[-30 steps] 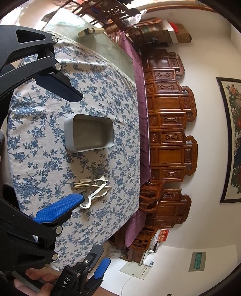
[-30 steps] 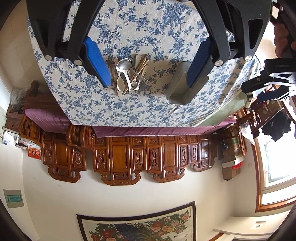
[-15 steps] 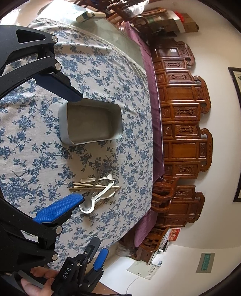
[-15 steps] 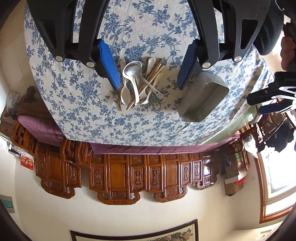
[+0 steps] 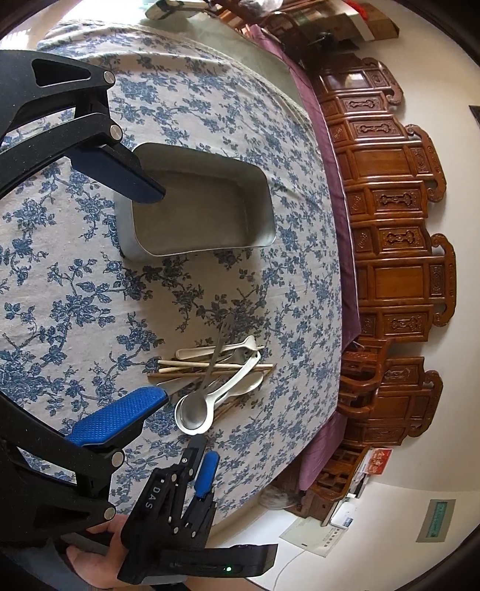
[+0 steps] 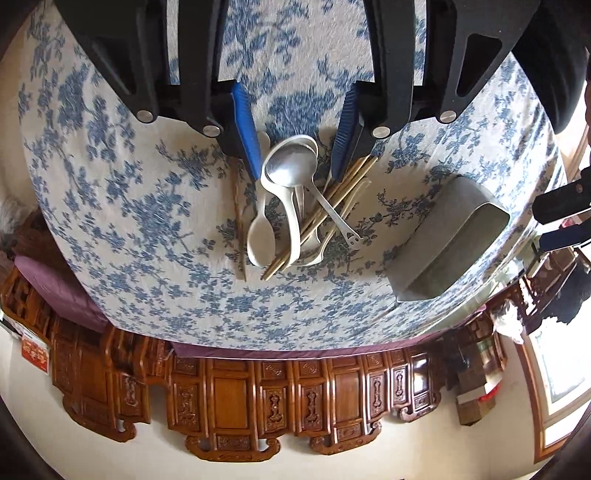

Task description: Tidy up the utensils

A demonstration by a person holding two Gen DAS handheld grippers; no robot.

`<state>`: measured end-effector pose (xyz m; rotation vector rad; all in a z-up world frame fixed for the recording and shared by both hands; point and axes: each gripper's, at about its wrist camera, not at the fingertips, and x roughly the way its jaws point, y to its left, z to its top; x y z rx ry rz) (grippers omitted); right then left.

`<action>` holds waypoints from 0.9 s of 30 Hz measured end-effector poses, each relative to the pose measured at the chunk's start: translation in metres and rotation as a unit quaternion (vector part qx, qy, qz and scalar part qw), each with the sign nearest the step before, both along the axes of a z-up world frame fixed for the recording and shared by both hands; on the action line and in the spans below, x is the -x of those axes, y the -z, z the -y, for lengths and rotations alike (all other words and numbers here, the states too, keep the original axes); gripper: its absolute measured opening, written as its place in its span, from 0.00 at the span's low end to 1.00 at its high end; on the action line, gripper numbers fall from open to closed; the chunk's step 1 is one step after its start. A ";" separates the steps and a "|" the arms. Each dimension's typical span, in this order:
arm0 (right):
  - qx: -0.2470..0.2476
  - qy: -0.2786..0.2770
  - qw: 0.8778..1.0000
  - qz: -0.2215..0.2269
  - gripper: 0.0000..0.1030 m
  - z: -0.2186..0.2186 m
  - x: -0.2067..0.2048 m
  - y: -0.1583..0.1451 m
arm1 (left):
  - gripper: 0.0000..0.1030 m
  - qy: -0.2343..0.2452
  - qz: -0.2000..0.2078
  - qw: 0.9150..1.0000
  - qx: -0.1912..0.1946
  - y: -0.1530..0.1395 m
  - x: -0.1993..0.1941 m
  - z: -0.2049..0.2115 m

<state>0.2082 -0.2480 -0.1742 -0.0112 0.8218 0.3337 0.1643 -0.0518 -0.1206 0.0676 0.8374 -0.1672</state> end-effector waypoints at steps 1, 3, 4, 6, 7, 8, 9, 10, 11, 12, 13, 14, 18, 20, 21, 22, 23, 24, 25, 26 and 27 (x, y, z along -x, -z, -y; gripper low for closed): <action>0.002 -0.008 1.000 -0.006 0.40 -0.003 -0.008 0.006 | 0.94 0.002 -0.004 1.000 -0.001 0.003 -0.003 0.002; 0.009 -0.022 1.000 -0.012 0.40 -0.007 -0.019 0.013 | 0.94 0.004 -0.010 1.000 -0.005 0.009 -0.006 0.005; 0.014 -0.029 0.999 -0.014 0.40 -0.010 -0.024 0.017 | 0.94 0.005 -0.012 1.000 -0.009 0.012 -0.008 0.008; 0.026 -0.038 0.999 -0.022 0.40 -0.013 -0.032 0.027 | 0.94 0.005 -0.015 1.000 -0.012 0.016 -0.010 0.009; 0.029 -0.039 0.999 -0.025 0.40 -0.013 -0.034 0.031 | 0.94 0.004 -0.016 1.000 -0.012 0.017 -0.010 0.010; 0.029 -0.042 0.998 -0.029 0.40 -0.013 -0.036 0.035 | 0.94 0.004 -0.018 1.000 -0.012 0.019 -0.010 0.010; 0.029 -0.045 0.998 -0.033 0.40 -0.012 -0.037 0.040 | 0.94 0.004 -0.019 1.000 -0.014 0.020 -0.010 0.011; 0.029 -0.047 0.998 -0.035 0.40 -0.012 -0.037 0.043 | 0.94 0.004 -0.021 1.000 -0.015 0.022 -0.011 0.011; 0.026 -0.050 0.998 -0.038 0.40 -0.012 -0.038 0.045 | 0.94 0.004 -0.023 1.000 -0.017 0.024 -0.011 0.011; 0.022 -0.052 0.998 -0.041 0.40 -0.011 -0.037 0.046 | 0.94 0.004 -0.025 1.000 -0.018 0.025 -0.011 0.011; 0.017 -0.056 0.997 -0.044 0.40 -0.012 -0.037 0.047 | 0.94 0.004 -0.026 0.999 -0.019 0.027 -0.011 0.012; 0.014 -0.063 0.997 -0.046 0.40 -0.013 -0.036 0.047 | 0.94 0.004 -0.026 0.999 -0.020 0.027 -0.010 0.012; 0.020 -0.074 0.996 -0.044 0.40 -0.019 -0.035 0.045 | 0.94 0.005 -0.029 0.999 -0.024 0.030 -0.012 0.014; 0.022 -0.080 0.996 -0.046 0.40 -0.021 -0.035 0.046 | 0.94 0.006 -0.030 0.999 -0.028 0.032 -0.012 0.016; 0.028 -0.085 0.995 -0.047 0.40 -0.023 -0.034 0.046 | 0.94 0.007 -0.030 0.999 -0.030 0.032 -0.012 0.017; 0.039 -0.089 0.994 -0.045 0.40 -0.027 -0.030 0.046 | 0.94 0.008 -0.029 0.999 -0.032 0.032 -0.012 0.018; 0.052 -0.096 0.993 -0.038 0.40 -0.031 -0.026 0.044 | 0.94 0.009 -0.029 0.999 -0.032 0.031 -0.012 0.019; 0.053 -0.102 0.993 -0.035 0.41 -0.032 -0.024 0.044 | 0.94 0.008 -0.028 0.999 -0.033 0.031 -0.011 0.020; 0.052 -0.107 0.992 -0.036 0.41 -0.034 -0.023 0.043 | 0.94 0.008 -0.028 0.999 -0.033 0.031 -0.011 0.020; 0.053 -0.110 0.992 -0.036 0.42 -0.035 -0.023 0.044 | 0.94 0.008 -0.028 0.999 -0.033 0.031 -0.011 0.020; 0.055 -0.114 0.991 -0.036 0.46 -0.037 -0.022 0.044 | 0.94 0.008 -0.028 0.999 -0.033 0.031 -0.011 0.020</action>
